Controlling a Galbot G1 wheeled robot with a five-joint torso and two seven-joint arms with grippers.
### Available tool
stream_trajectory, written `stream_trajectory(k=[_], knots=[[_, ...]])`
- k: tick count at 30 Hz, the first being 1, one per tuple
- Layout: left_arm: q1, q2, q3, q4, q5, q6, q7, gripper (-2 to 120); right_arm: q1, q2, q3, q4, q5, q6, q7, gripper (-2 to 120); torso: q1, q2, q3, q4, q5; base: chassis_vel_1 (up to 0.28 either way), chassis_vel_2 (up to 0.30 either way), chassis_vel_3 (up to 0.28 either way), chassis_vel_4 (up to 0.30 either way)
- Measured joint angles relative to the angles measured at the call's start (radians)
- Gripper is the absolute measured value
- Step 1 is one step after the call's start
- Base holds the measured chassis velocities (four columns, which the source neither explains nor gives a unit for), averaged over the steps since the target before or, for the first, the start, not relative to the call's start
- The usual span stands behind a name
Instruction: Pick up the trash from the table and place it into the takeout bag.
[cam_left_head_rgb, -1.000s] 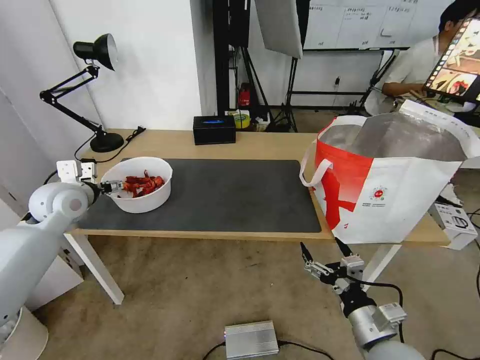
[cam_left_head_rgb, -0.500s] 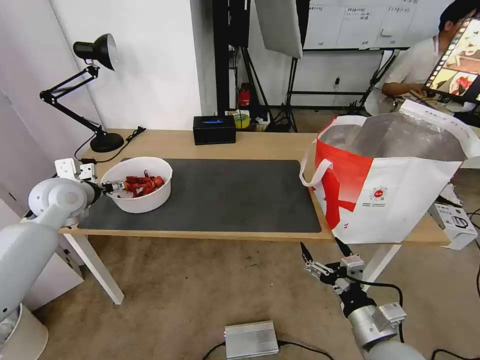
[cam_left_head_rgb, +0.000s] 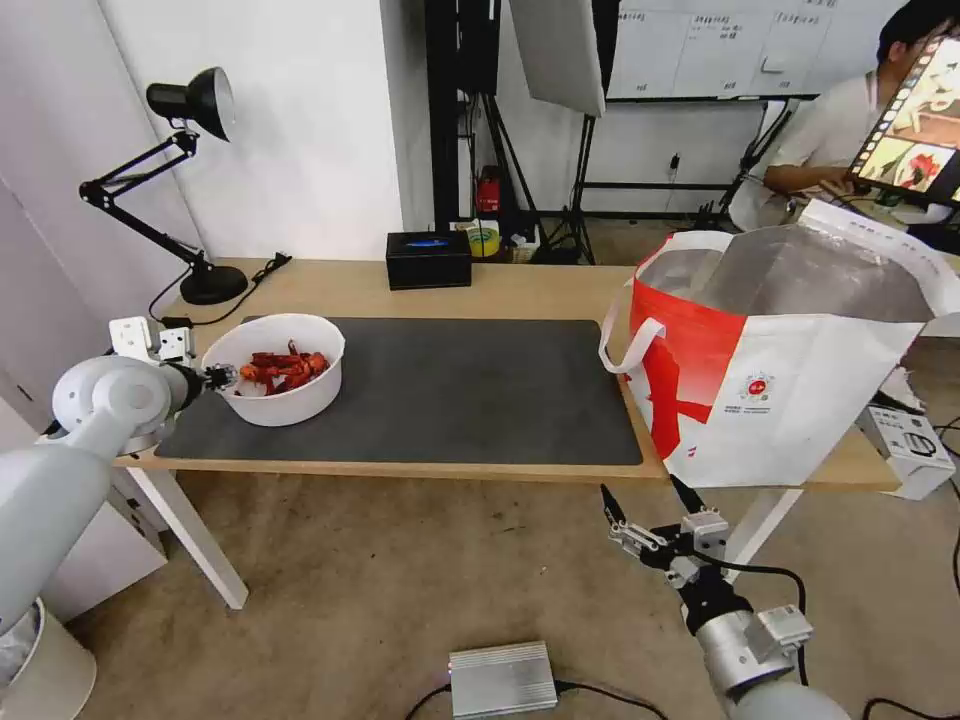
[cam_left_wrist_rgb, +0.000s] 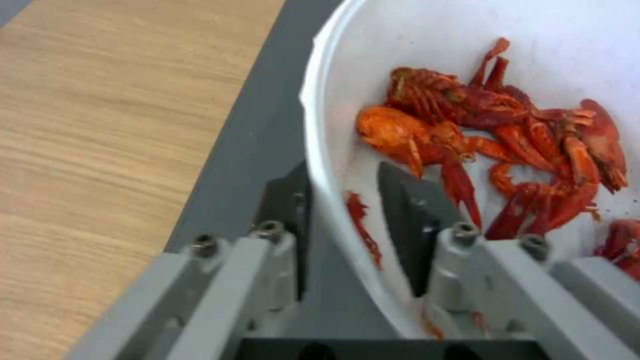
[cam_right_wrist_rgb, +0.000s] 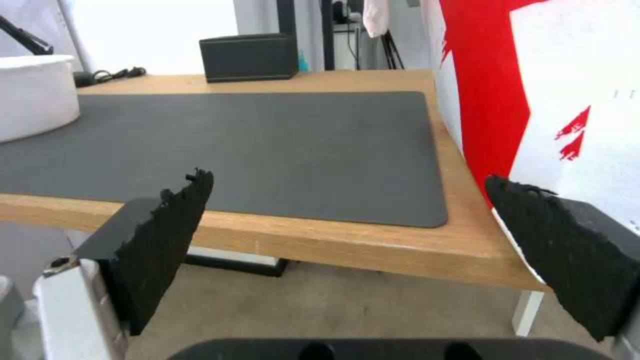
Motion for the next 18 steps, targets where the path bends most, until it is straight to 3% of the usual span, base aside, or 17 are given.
stream_trajectory(k=[2, 4, 5, 12, 18], knots=[[-0.003, 0.004, 0.002, 0.001, -0.005, 0.0, 0.007, 15, 0.0, 0.0, 0.0, 0.0, 0.0, 0.0, 0.0, 100, 0.0, 0.0, 0.0, 0.0, 0.0, 0.0, 0.0, 0.0, 0.0], [-0.004, 0.005, 0.004, 0.002, -0.01, 0.0, 0.008, 12, 0.0, 0.0, 0.0, 0.0, 0.0, 0.0, 0.0, 100, 0.0, 0.0, 0.0, 0.0, 0.0, 0.0, 0.0, 0.0, 0.0], [-0.007, 0.005, 0.009, 0.0, -0.018, -0.001, 0.01, 1, 0.0, 0.0, 0.0, 0.0, 0.0, 0.0, 0.0, 100, 0.0, 0.0, 0.0, -0.0001, 0.0001, 0.0, 0.0, 0.0, 0.0], [-0.011, -0.001, -0.002, -0.021, -0.044, -0.002, 0.003, 0, 0.0, 0.0, 0.0, 0.0, 0.0, 0.0, 0.0, 100, 0.0, 0.0, 0.0, 0.0, 0.0, 0.0, 0.0, 0.0, 0.0], [-0.026, 0.0, -0.018, -0.087, -0.102, -0.003, 0.0, 0, 0.0, 0.0, 0.0, 0.0, 0.0, 0.0, 0.0, 100, 0.0, 0.0, 0.0, 0.0, 0.0, 0.0, 0.0, 0.0, 0.0]])
